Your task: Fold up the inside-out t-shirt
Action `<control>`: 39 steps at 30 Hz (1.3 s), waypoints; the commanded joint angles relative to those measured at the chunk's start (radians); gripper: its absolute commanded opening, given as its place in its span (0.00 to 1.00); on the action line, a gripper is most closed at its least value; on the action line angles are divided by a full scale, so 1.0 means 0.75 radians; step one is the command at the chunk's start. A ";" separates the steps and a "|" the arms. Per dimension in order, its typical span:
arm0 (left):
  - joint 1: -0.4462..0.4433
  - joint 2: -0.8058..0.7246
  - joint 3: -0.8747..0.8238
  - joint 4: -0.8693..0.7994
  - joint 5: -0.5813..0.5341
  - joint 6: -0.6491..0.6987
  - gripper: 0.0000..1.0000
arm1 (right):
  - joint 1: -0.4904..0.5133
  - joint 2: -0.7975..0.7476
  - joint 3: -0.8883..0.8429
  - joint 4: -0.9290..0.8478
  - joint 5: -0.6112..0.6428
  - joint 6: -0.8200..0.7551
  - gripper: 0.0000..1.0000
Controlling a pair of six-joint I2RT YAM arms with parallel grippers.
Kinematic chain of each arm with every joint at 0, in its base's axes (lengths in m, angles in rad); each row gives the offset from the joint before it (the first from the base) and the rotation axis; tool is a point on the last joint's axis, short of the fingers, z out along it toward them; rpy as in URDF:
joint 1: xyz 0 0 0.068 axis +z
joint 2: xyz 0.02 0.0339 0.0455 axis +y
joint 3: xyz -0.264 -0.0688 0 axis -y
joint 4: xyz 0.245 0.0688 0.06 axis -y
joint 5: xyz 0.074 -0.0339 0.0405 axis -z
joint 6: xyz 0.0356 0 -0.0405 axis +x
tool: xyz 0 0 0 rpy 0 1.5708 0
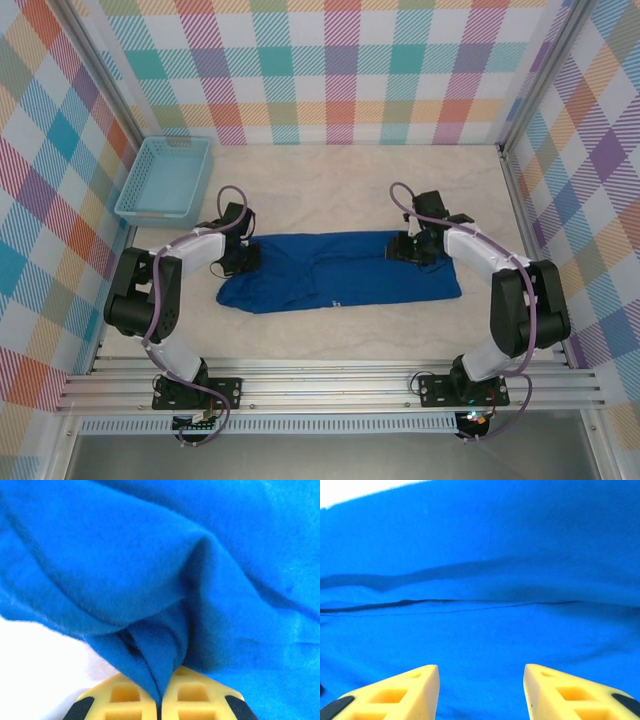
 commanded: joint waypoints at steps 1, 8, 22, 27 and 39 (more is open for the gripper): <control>0.032 -0.089 0.100 -0.278 -0.187 -0.023 0.00 | 0.008 -0.060 0.064 -0.049 -0.002 -0.047 0.48; 0.182 -0.148 0.304 -0.659 -0.578 0.070 0.00 | 0.008 -0.106 0.066 -0.062 -0.053 -0.076 0.49; -0.255 -0.003 0.872 -0.822 0.015 -0.226 0.00 | 0.007 -0.105 0.073 -0.066 -0.103 -0.098 0.50; -0.424 0.199 1.076 -0.772 0.116 -0.317 0.00 | 0.007 -0.114 0.049 -0.061 -0.118 -0.083 0.51; -0.621 0.575 1.168 -0.457 0.275 -0.472 0.24 | 0.008 -0.130 -0.011 -0.089 -0.089 -0.059 0.51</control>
